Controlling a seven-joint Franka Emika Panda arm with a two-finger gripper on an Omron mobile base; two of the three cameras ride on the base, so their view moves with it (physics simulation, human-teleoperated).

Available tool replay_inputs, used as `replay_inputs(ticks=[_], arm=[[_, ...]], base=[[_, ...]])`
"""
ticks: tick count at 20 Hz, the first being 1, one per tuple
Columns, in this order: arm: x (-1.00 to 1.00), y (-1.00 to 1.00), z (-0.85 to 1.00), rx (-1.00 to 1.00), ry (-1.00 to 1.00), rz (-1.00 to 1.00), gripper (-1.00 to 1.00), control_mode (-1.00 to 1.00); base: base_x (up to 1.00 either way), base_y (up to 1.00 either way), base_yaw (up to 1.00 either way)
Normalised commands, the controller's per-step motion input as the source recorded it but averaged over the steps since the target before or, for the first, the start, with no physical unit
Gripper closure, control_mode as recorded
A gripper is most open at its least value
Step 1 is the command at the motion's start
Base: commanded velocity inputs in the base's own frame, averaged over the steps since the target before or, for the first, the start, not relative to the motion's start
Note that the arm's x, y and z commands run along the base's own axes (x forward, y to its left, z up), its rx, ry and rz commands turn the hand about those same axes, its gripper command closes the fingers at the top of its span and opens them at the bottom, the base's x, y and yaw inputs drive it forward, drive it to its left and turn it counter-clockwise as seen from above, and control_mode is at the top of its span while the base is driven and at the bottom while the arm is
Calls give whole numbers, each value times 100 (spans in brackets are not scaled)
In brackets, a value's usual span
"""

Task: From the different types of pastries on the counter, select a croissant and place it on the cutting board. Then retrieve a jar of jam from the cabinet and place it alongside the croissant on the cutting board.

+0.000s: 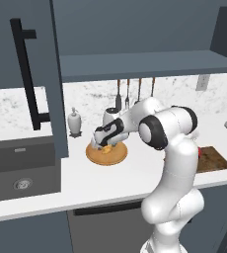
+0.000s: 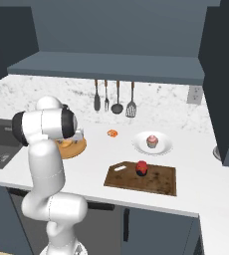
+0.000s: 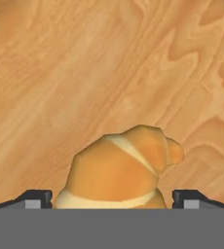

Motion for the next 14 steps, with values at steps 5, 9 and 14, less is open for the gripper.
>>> replay_inputs(ticks=[5, 9, 14], arm=[[0, 0, 0, 0, 0, 0, 100, -100], [-18, -3, 6, -3, -2, 0, 100, -100], [-26, -4, 43, -3, -8, 0, 100, -100]], base=[[0, 0, 0], [0, 0, 0], [0, 0, 0]])
